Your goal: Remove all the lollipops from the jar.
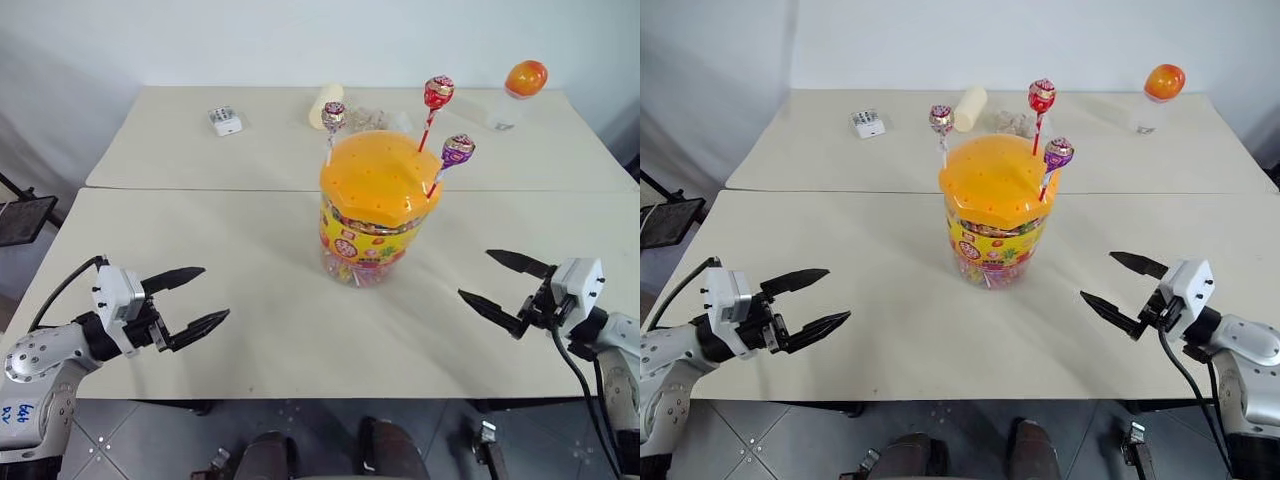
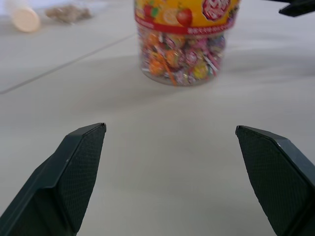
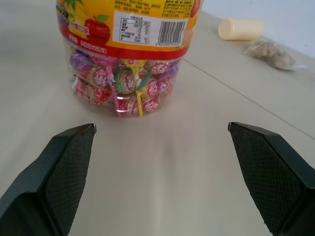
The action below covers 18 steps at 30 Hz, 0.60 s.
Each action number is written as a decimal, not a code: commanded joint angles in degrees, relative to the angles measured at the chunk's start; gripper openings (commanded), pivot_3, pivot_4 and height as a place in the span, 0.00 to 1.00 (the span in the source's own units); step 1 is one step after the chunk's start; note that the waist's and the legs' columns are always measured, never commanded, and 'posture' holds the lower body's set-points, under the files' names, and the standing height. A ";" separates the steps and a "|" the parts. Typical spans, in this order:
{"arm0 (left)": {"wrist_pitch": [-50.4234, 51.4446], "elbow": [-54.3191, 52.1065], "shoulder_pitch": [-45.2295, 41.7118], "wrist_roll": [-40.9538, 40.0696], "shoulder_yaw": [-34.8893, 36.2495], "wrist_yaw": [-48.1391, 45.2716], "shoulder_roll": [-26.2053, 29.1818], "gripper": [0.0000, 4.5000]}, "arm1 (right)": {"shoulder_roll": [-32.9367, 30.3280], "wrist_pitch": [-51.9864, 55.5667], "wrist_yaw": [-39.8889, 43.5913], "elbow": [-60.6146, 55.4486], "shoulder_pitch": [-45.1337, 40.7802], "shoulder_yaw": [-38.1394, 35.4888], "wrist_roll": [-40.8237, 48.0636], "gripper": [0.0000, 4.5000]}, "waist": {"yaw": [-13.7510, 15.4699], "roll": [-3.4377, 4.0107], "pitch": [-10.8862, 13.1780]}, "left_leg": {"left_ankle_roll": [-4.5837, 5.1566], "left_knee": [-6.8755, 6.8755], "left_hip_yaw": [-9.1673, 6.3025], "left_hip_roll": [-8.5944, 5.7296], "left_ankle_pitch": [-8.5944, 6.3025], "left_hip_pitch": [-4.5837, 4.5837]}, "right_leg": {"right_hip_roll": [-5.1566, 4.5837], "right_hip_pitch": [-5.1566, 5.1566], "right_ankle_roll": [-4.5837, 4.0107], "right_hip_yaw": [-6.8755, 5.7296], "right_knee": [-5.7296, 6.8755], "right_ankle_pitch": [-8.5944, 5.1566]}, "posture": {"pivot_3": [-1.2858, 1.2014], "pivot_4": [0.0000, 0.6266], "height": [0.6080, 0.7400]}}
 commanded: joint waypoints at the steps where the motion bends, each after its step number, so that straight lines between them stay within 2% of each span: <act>1: -1.61 1.66 -0.09 0.31 -1.04 -4.29 1.83 1.00 | 0.28 1.55 -1.20 -4.35 0.82 -3.96 4.75 1.00 | -0.03 0.02 0.01 | 0.00 0.00 0.02 0.00 0.00 0.00 | 0.01 -0.01 0.00 0.01 0.00 0.00 | 0.52 0.24 1.00; 3: 1.73 2.58 -2.16 -2.80 -0.21 -3.82 1.79 1.00 | -0.05 4.69 -2.02 -8.29 2.36 -5.70 8.23 1.00 | 0.05 0.02 0.01 | 0.00 0.00 0.01 0.01 0.00 0.00 | 0.01 -0.01 0.00 0.01 0.00 0.00 | 0.52 0.24 1.00; 5: 9.14 4.26 -8.41 -11.22 0.72 -5.78 2.53 1.00 | -0.49 8.55 -4.68 -16.19 5.24 -10.68 14.65 1.00 | 0.64 0.03 0.03 | 0.00 0.02 -0.03 0.02 0.00 -0.01 | 0.01 0.00 0.00 0.00 0.02 0.00 | 0.52 0.24 1.00; 8: 15.07 7.65 -16.35 -16.42 0.60 -6.50 2.61 1.00 | -1.21 13.31 -8.47 -24.01 8.29 -15.18 20.23 1.00 | 1.68 0.05 0.04 | 0.00 0.32 -0.17 0.04 -0.07 -0.13 | 0.01 0.00 0.00 -0.03 0.16 0.00 | 0.52 0.24 1.00; 13: 19.87 16.92 -38.38 -18.37 -4.59 -8.45 -0.37 1.00 | 0.60 15.38 -18.14 -39.92 13.08 -23.50 28.28 1.00 | 2.39 -0.16 0.09 | 0.06 0.52 -0.23 -0.06 -0.17 -0.13 | 0.02 0.15 0.03 -0.05 0.20 0.02 | 0.52 0.24 1.00; 18: 17.43 29.13 -55.67 -12.71 -11.88 -11.54 -8.24 1.00 | 2.25 16.20 -26.00 -48.85 16.12 -24.72 35.68 1.00 | 1.88 -0.33 0.07 | 0.04 0.51 -0.10 -0.06 -0.20 -0.10 | 0.12 0.15 0.06 -0.03 0.09 0.03 | 0.52 0.24 1.00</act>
